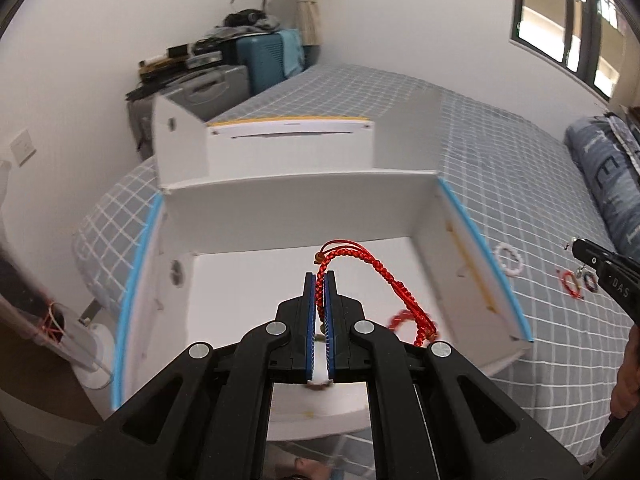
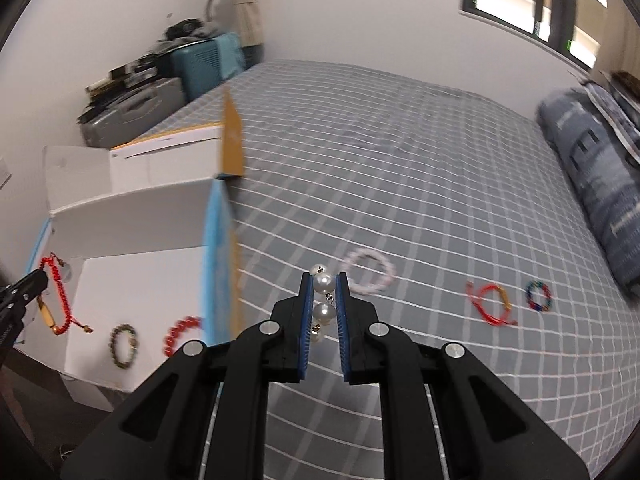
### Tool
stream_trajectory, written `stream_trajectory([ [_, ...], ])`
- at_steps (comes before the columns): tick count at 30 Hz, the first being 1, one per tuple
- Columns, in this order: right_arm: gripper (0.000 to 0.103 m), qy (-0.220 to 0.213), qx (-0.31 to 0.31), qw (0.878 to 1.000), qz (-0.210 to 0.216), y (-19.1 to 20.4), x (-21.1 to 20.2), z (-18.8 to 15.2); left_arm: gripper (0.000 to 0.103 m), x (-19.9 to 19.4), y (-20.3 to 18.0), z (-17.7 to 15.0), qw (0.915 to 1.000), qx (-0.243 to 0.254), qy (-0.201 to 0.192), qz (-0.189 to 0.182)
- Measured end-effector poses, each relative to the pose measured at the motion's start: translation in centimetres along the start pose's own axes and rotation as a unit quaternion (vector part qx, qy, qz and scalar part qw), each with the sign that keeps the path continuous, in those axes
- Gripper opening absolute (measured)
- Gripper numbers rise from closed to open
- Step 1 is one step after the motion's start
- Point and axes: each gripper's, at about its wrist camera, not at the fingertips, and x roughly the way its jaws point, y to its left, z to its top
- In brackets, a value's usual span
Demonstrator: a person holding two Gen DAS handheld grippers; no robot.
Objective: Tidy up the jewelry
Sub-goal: 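Carry the cord bracelet and pearl earrings into the box and release both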
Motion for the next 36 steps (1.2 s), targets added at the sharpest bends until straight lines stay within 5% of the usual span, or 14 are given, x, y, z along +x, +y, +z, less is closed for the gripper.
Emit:
stream_trajectory([
  [14,0.011,0.032,-0.064,0.995,0.066,12.1,4.2,0.3,0.004,4.3,4.4,-0.3,0.9970,-0.022,0.046,0.058],
  [23,0.011,0.090,-0.065,0.992,0.057,14.0,8.1,-1.1,0.006,6.7,4.7,-0.8,0.9938,-0.017,0.081,0.074],
  [36,0.011,0.106,-0.064,0.991,0.053,13.7,9.4,-1.5,0.008,7.6,4.4,-1.0,0.9929,-0.021,0.096,0.067],
])
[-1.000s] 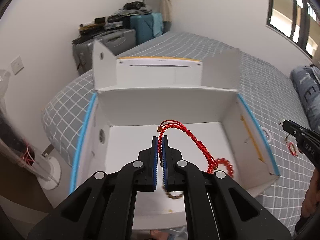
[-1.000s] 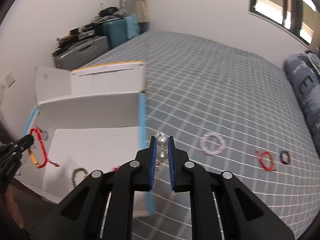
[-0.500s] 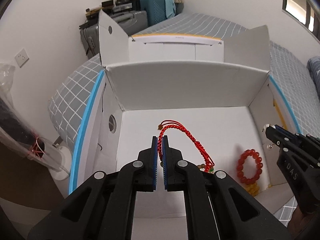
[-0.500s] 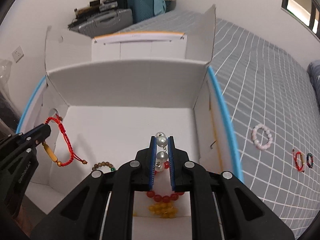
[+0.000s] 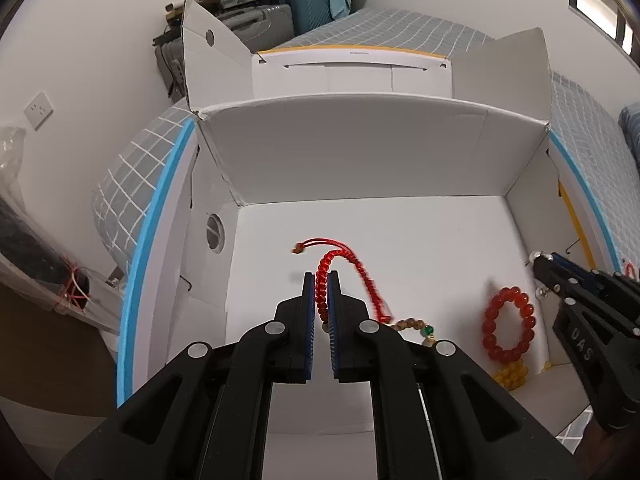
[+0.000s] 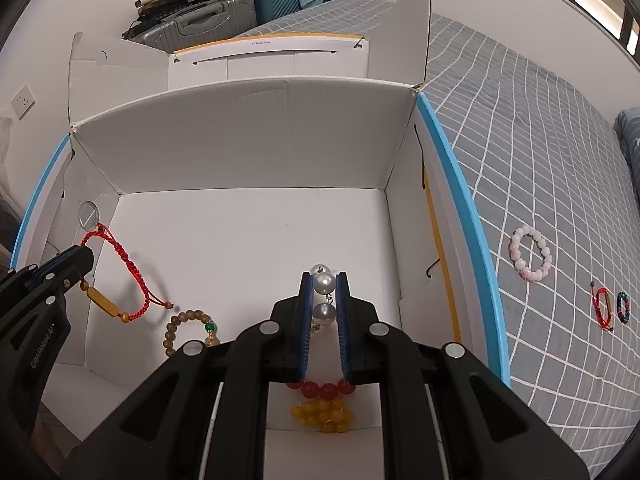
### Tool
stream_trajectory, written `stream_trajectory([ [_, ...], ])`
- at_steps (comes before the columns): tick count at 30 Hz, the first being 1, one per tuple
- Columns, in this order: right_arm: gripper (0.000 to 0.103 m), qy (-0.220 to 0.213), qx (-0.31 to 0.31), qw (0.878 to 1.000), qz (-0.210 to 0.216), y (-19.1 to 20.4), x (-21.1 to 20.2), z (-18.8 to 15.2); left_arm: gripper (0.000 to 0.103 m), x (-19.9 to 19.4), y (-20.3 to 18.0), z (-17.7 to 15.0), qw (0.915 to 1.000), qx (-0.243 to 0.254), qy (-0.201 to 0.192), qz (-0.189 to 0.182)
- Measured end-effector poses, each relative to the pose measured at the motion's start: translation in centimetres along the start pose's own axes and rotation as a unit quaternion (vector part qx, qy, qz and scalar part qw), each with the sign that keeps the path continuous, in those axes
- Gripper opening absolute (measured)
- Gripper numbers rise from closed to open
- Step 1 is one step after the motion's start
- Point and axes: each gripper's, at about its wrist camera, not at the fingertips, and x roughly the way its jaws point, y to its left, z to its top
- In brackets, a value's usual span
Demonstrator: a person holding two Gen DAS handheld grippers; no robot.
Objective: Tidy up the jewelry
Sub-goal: 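Carry the cord bracelet and pearl earrings into the box and release both, then withdraw both tools from the box toward the remaining bracelets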
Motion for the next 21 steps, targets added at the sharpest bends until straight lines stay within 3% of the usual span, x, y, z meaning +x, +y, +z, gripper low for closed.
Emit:
stream_trajectory([
  [3,0.011,-0.003,-0.008,1.000,-0.008,0.3,0.0,-0.2,0.014,-0.2,0.0,0.0,1.0000,-0.003,-0.004,0.003],
  [5,0.021,-0.004,-0.005,1.000,-0.007,0.2,-0.1,-0.3,0.029,-0.4,0.1,-0.1,1.0000,-0.007,-0.005,0.002],
  [7,0.042,-0.011,0.000,1.000,-0.006,0.1,-0.5,-0.4,0.037,-0.6,0.3,-0.1,0.9999,-0.012,-0.008,0.000],
  [13,0.073,-0.032,0.001,0.999,-0.006,-0.1,-2.1,0.0,0.064,-1.9,1.1,0.0,0.9991,-0.032,-0.029,0.001],
  [21,0.093,-0.071,-0.009,0.997,-0.004,-0.1,-4.9,-0.3,0.081,-2.9,1.3,-0.2,0.9984,-0.032,-0.046,0.003],
])
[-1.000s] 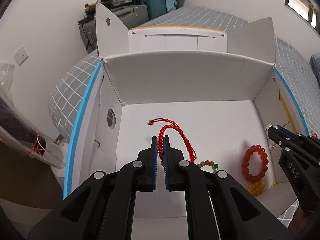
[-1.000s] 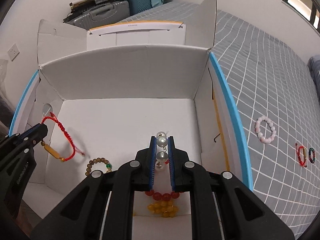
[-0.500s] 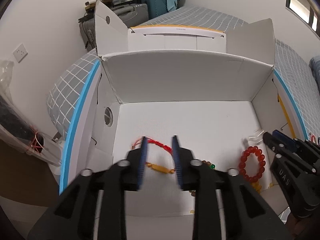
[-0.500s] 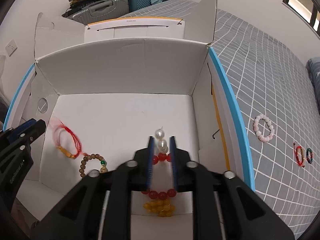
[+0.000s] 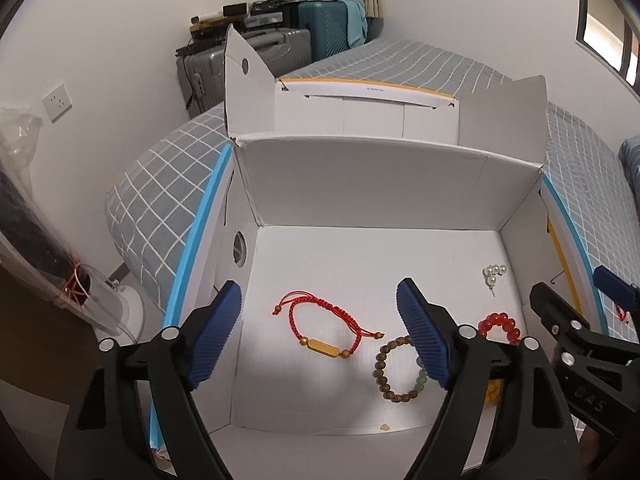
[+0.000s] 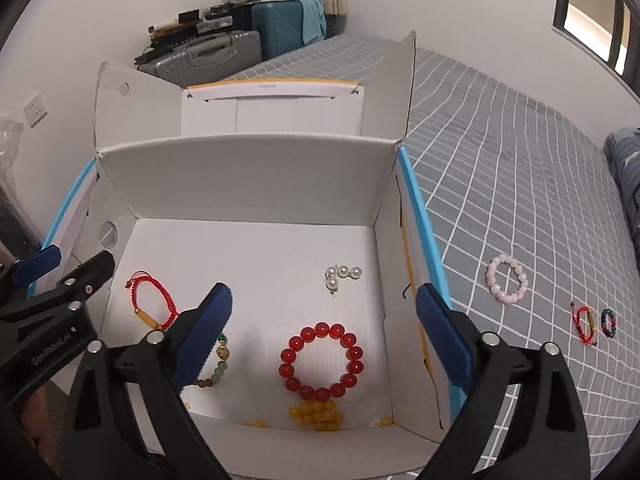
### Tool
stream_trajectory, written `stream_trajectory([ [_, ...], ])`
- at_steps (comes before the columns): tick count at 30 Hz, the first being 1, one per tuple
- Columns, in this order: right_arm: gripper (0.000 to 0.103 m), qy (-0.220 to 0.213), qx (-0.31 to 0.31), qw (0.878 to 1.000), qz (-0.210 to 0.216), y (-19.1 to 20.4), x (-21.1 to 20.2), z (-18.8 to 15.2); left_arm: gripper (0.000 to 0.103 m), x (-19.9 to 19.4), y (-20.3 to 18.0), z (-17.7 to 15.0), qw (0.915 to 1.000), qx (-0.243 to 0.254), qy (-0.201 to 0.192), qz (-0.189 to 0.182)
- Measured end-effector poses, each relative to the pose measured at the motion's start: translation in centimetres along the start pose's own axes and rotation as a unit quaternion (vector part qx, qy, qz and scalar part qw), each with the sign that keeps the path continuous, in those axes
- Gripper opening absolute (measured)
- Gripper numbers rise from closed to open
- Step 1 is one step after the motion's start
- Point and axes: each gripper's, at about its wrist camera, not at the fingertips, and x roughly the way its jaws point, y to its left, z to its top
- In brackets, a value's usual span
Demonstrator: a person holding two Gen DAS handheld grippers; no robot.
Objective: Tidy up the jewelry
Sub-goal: 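Withdraw both tools from the box toward the remaining bracelets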
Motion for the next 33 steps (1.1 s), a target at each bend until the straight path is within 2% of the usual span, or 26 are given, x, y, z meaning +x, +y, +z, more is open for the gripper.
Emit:
stream_trajectory([
  [9,0.095,-0.017,0.016,1.000,-0.001,-1.7,-2.2,-0.1,0.093,-1.2,-0.8,0.3,0.9998,0.000,-0.017,-0.012],
  [18,0.095,-0.033,0.045,0.998,-0.033,-7.1,-4.8,-0.9,0.097,-2.9,-4.1,0.6,0.9987,0.011,-0.036,-0.035],
  [23,0.095,-0.036,0.068,0.996,-0.049,-10.9,-5.6,-1.5,0.097,-3.9,-6.8,0.9,0.9960,0.018,-0.036,-0.080],
  [33,0.095,-0.034,0.094,0.991,-0.086,-18.4,-7.0,-3.2,0.097,-5.6,-14.2,0.3,0.9899,0.064,-0.040,-0.120],
])
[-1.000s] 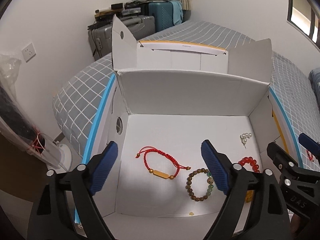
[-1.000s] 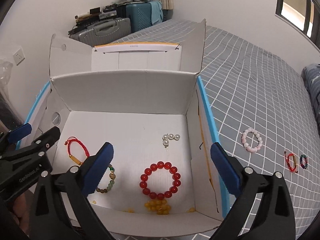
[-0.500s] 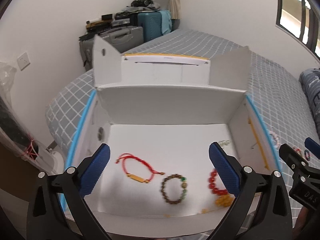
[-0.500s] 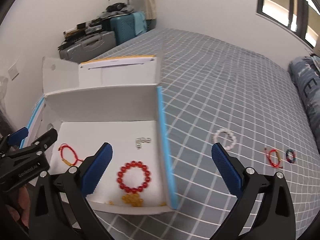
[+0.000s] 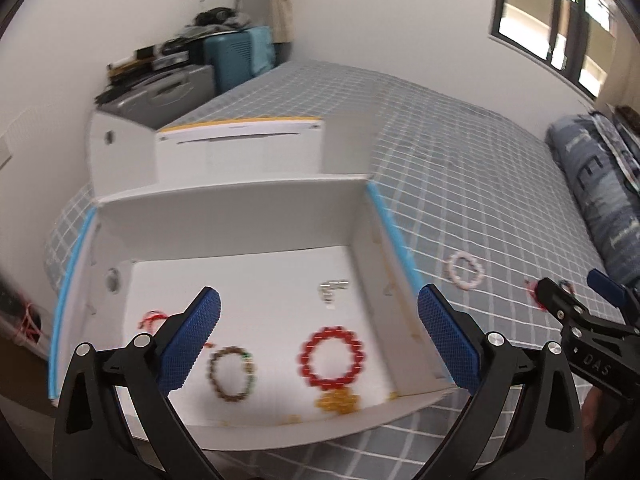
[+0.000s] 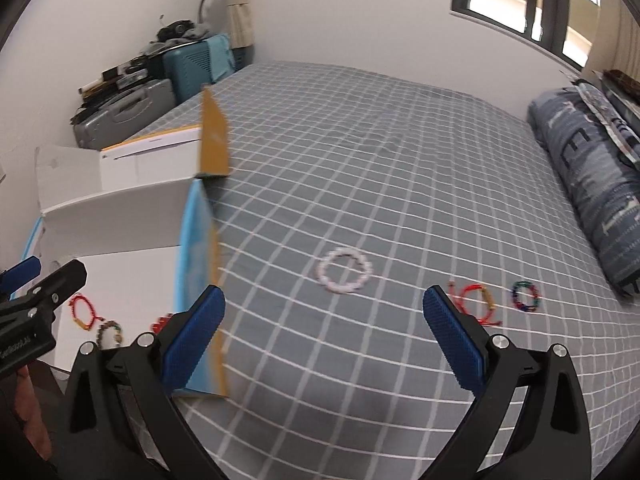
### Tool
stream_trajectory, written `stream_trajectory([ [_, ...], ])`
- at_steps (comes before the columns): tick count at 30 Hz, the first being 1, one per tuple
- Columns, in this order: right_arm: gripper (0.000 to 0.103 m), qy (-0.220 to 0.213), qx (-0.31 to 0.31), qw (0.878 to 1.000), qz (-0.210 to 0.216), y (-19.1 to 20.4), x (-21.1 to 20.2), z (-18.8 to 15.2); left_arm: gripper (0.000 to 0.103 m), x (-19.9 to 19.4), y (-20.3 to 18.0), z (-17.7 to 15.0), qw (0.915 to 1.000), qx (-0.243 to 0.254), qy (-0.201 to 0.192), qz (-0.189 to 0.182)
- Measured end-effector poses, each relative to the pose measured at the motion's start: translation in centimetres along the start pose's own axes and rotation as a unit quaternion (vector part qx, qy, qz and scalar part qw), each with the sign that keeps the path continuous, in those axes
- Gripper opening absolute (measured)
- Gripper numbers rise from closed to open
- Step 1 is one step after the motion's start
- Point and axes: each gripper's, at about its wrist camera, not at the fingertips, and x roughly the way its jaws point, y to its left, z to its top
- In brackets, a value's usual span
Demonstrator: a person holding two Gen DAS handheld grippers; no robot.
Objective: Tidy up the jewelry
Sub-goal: 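Withdraw both tools from the box toward the remaining bracelets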
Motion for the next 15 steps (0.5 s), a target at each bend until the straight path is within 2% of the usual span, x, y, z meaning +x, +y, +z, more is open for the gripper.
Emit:
stream_trajectory([
  [9,0.095,-0.013,0.054,0.998,-0.025,-8.8,0.1,0.4,0.097,1.0,-8.3,0.9,0.9981,0.046,0.009,-0.041],
  [15,0.095,-0.009,0.074,0.996,-0.050,-14.5,1.1,0.8,0.097,3.4,-14.7,1.8,0.9933,0.088,0.025,-0.071],
])
